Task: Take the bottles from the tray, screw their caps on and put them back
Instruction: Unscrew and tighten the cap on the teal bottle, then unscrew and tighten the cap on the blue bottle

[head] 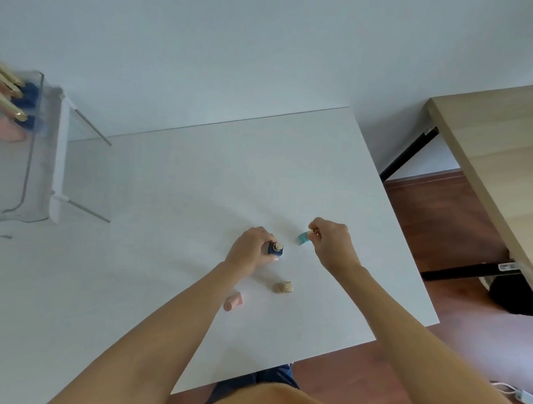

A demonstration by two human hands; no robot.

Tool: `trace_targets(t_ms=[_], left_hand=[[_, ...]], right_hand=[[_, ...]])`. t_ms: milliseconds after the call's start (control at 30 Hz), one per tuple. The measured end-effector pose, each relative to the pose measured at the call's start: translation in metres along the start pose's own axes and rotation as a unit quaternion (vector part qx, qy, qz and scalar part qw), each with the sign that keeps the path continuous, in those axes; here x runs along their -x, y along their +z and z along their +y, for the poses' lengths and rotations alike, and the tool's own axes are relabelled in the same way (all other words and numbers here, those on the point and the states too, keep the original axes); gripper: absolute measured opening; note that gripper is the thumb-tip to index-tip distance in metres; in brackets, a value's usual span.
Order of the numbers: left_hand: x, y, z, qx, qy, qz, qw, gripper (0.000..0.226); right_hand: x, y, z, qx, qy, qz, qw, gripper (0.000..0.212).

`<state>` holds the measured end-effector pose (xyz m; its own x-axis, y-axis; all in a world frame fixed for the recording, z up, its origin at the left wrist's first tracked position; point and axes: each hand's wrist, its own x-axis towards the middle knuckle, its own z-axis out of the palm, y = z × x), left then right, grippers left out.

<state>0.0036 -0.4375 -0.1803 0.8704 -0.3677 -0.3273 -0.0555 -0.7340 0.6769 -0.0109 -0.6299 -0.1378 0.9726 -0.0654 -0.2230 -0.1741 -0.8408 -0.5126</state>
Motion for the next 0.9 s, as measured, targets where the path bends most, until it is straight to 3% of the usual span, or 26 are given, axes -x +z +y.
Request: trace_targets(t_ms=[300, 433, 567, 633, 733, 900], left_hand=[[0.017, -0.031, -0.003, 0.078, -0.008, 0.062, 0.995, 0.016], [0.027, -0.044, -0.002, 0.097, -0.002, 0.088, 0.991, 0.016], [0.04, -0.048, 0.003, 0.075, 0.016, 0.1, 0.992, 0.014], [0.05, -0.058, 0.007, 0.059, 0.033, 0.107, 0.992, 0.012], [0.067, -0.071, 0.013, 0.044, 0.063, 0.122, 0.99, 0.01], [0.096, -0.086, 0.018, 0.061, 0.08, 0.163, 0.981, 0.013]], right_hand=[[-0.006, -0.004, -0.017, 0.061, -0.03, -0.024, 0.997, 0.015], [0.0, -0.01, -0.021, 0.063, -0.046, -0.032, 0.996, 0.041], [0.018, -0.026, -0.037, -0.057, -0.174, -0.022, 0.983, 0.058], [0.028, -0.036, -0.059, -0.097, -0.231, -0.041, 0.967, 0.055], [0.041, -0.045, -0.083, -0.109, -0.274, -0.041, 0.955, 0.032], [0.055, -0.053, -0.098, -0.135, -0.243, 0.011, 0.96, 0.01]])
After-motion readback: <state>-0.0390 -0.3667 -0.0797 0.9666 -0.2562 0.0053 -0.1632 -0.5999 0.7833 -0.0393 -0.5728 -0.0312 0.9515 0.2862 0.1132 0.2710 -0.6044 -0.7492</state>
